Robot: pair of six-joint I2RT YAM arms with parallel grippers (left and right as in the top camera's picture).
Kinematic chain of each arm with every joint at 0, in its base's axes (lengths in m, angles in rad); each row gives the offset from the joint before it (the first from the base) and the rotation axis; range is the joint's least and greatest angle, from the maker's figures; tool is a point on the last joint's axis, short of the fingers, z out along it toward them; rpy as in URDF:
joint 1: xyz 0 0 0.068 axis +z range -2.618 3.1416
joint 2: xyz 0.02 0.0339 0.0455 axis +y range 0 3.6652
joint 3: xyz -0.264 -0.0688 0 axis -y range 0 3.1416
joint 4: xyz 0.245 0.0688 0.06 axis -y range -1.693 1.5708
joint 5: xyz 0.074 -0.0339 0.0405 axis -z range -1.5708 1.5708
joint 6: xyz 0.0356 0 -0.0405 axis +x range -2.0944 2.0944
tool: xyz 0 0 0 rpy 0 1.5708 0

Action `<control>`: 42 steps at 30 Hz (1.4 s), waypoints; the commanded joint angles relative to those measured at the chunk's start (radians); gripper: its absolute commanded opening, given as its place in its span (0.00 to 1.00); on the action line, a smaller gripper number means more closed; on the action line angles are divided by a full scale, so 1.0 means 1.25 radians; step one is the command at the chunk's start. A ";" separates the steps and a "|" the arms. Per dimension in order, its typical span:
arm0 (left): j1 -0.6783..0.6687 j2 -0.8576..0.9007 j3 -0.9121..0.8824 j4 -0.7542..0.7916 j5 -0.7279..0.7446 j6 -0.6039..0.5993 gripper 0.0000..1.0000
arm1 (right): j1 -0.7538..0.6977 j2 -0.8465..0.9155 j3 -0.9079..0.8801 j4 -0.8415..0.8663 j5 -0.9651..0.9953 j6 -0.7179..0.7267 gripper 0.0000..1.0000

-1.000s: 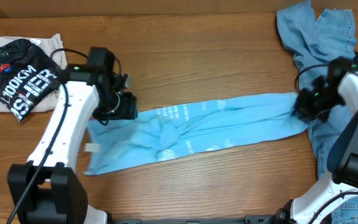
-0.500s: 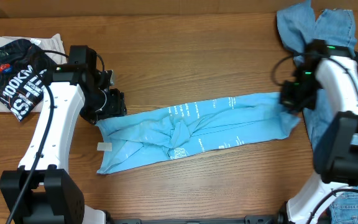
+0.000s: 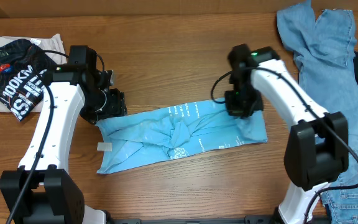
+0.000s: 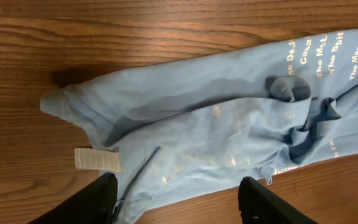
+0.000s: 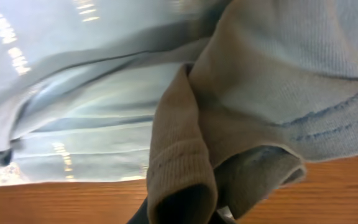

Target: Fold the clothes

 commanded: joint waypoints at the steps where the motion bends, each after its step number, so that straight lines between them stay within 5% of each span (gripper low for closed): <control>1: 0.004 -0.015 0.016 0.002 0.005 0.005 0.66 | 0.041 -0.013 -0.003 0.020 0.001 0.013 0.08; 27: 0.004 -0.014 0.016 0.000 0.005 0.005 0.66 | 0.143 -0.011 -0.004 0.073 -0.060 -0.003 0.09; 32: 0.004 -0.014 0.016 0.000 0.005 0.005 0.66 | 0.166 -0.011 -0.004 0.092 -0.067 -0.012 0.29; 37: 0.004 -0.014 0.016 0.000 0.005 0.005 0.66 | 0.170 -0.011 -0.004 0.074 -0.008 -0.056 0.35; 42: 0.004 -0.014 0.016 0.000 0.004 0.005 0.66 | 0.136 -0.031 -0.002 0.067 0.160 0.073 0.35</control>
